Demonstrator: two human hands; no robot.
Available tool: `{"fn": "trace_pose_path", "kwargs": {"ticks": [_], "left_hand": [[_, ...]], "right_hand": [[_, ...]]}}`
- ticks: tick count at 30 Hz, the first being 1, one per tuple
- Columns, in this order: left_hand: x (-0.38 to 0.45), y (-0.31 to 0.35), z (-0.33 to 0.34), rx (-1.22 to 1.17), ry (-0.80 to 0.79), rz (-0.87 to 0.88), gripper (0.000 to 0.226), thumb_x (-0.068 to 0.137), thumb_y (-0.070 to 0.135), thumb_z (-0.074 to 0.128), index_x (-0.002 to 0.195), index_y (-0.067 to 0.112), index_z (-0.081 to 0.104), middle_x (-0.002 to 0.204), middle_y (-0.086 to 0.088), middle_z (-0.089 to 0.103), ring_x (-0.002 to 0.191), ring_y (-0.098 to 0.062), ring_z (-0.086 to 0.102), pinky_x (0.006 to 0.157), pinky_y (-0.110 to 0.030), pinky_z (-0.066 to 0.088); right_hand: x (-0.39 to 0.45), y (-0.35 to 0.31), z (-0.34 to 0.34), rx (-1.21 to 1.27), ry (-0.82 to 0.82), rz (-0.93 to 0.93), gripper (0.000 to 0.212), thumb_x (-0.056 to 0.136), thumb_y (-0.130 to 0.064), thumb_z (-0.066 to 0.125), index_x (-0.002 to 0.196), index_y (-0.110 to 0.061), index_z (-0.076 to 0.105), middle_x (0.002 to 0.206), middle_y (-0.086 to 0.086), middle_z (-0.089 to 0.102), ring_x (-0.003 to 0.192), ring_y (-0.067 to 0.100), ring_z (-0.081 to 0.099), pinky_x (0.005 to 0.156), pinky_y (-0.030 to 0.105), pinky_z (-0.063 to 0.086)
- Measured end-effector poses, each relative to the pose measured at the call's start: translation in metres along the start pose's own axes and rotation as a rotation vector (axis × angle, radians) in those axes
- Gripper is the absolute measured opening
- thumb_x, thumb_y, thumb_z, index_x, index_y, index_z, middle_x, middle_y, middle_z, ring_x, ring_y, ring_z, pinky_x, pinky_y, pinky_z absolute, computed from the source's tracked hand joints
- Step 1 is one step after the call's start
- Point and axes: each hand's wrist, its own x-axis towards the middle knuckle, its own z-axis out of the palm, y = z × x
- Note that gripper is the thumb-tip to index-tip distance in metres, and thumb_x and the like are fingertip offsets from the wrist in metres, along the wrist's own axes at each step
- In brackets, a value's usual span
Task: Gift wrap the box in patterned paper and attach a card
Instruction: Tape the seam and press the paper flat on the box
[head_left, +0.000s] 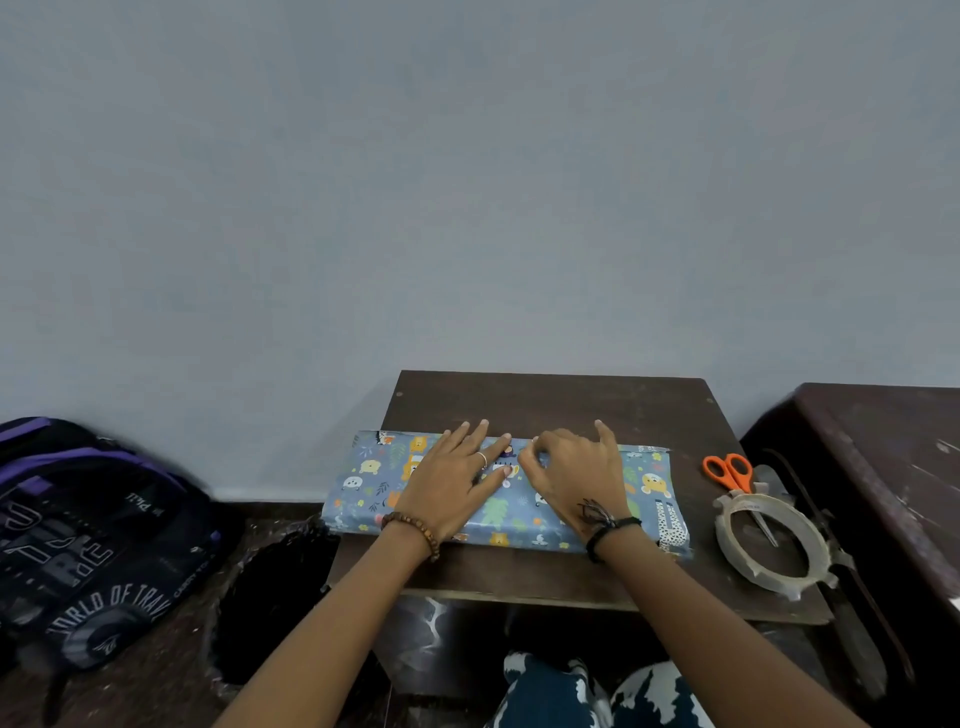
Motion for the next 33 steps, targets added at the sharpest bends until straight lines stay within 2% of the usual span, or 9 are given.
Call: {"fn": "trace_pose_path", "kwargs": {"ticks": [5, 9, 11, 12, 14, 16, 25, 30, 33], "left_hand": [[-0.001, -0.002, 0.0, 0.054, -0.042, 0.0, 0.055, 0.094, 0.055, 0.011, 0.146, 0.035, 0.012, 0.157, 0.002, 0.005, 0.145, -0.014, 0.001, 0.115, -0.026, -0.004], [-0.004, 0.0, 0.004, 0.139, -0.043, -0.002, 0.082, 0.07, 0.059, -0.017, 0.146, 0.036, 0.003, 0.157, 0.005, 0.002, 0.144, -0.013, -0.001, 0.116, -0.03, -0.004], [-0.003, 0.0, 0.004, 0.142, -0.042, -0.004, 0.084, 0.069, 0.057, -0.02, 0.147, 0.034, 0.004, 0.157, 0.005, 0.002, 0.144, -0.012, -0.001, 0.116, -0.031, -0.004], [-0.003, 0.001, 0.003, 0.154, -0.041, -0.001, 0.083, 0.07, 0.055, -0.02, 0.147, 0.033, 0.003, 0.157, 0.004, 0.002, 0.144, -0.012, -0.001, 0.116, -0.031, -0.004], [-0.002, 0.001, 0.002, 0.163, -0.044, 0.006, 0.068, 0.084, 0.052, -0.012, 0.147, 0.031, 0.002, 0.157, 0.003, 0.001, 0.144, -0.013, -0.002, 0.117, -0.032, -0.004], [-0.002, 0.001, 0.001, 0.143, -0.053, 0.003, 0.056, 0.094, 0.048, -0.001, 0.147, 0.032, 0.004, 0.157, 0.004, 0.003, 0.144, -0.012, -0.001, 0.117, -0.032, -0.003], [-0.004, 0.001, 0.003, 0.142, -0.007, 0.018, 0.085, 0.07, 0.055, -0.019, 0.147, 0.032, 0.008, 0.157, 0.005, 0.009, 0.144, -0.013, 0.004, 0.117, -0.032, 0.0], [-0.006, 0.004, 0.001, 0.189, -0.001, 0.016, 0.051, 0.1, 0.039, 0.01, 0.148, 0.024, 0.003, 0.157, 0.003, 0.003, 0.144, -0.011, 0.001, 0.118, -0.032, -0.001], [-0.009, 0.008, 0.0, 0.168, 0.035, -0.019, 0.052, 0.101, 0.033, 0.016, 0.149, 0.016, 0.001, 0.157, 0.003, 0.003, 0.144, -0.008, 0.002, 0.118, -0.029, 0.0]], "right_hand": [[-0.004, -0.003, -0.008, -0.091, -0.068, 0.022, 0.047, 0.083, -0.036, 0.037, 0.045, -0.018, 0.057, 0.042, -0.003, 0.056, 0.038, 0.014, 0.053, 0.09, 0.046, 0.05], [-0.002, -0.02, -0.014, -0.137, -0.059, 0.092, 0.028, 0.069, -0.021, 0.073, 0.047, -0.015, 0.056, 0.044, 0.0, 0.057, 0.043, 0.02, 0.058, 0.083, 0.054, 0.051], [-0.008, -0.034, -0.009, -0.072, -0.176, 0.072, 0.026, 0.089, -0.027, 0.049, 0.089, -0.009, 0.068, 0.091, 0.012, 0.07, 0.091, 0.026, 0.066, 0.104, 0.055, 0.034], [-0.014, -0.039, -0.004, -0.006, -0.277, 0.079, 0.049, 0.095, -0.033, 0.025, 0.12, -0.006, 0.057, 0.126, 0.014, 0.058, 0.122, 0.025, 0.05, 0.112, 0.05, 0.019], [-0.029, -0.038, -0.002, 0.102, -0.368, 0.082, 0.076, 0.085, -0.044, -0.01, 0.147, -0.011, 0.02, 0.155, 0.006, 0.018, 0.143, 0.017, 0.013, 0.116, 0.039, 0.001], [-0.039, -0.023, -0.001, 0.093, -0.354, 0.102, 0.077, 0.083, -0.048, -0.013, 0.149, -0.015, 0.008, 0.158, 0.002, 0.003, 0.144, 0.013, 0.002, 0.116, 0.037, -0.004], [-0.036, 0.016, -0.027, -0.085, -0.466, 0.419, 0.068, 0.099, -0.044, 0.018, 0.146, 0.0, -0.003, 0.156, 0.016, -0.007, 0.144, 0.026, -0.006, 0.115, 0.043, -0.004], [-0.021, -0.028, -0.009, 0.064, -0.435, 0.053, 0.059, 0.099, -0.038, 0.009, 0.148, -0.008, -0.003, 0.157, 0.007, -0.006, 0.145, 0.019, -0.005, 0.116, 0.04, -0.003], [-0.023, -0.031, 0.001, 0.032, -0.392, 0.028, 0.082, 0.079, -0.052, -0.015, 0.149, -0.013, 0.004, 0.158, 0.002, 0.003, 0.145, 0.015, 0.0, 0.116, 0.04, -0.002]]}}
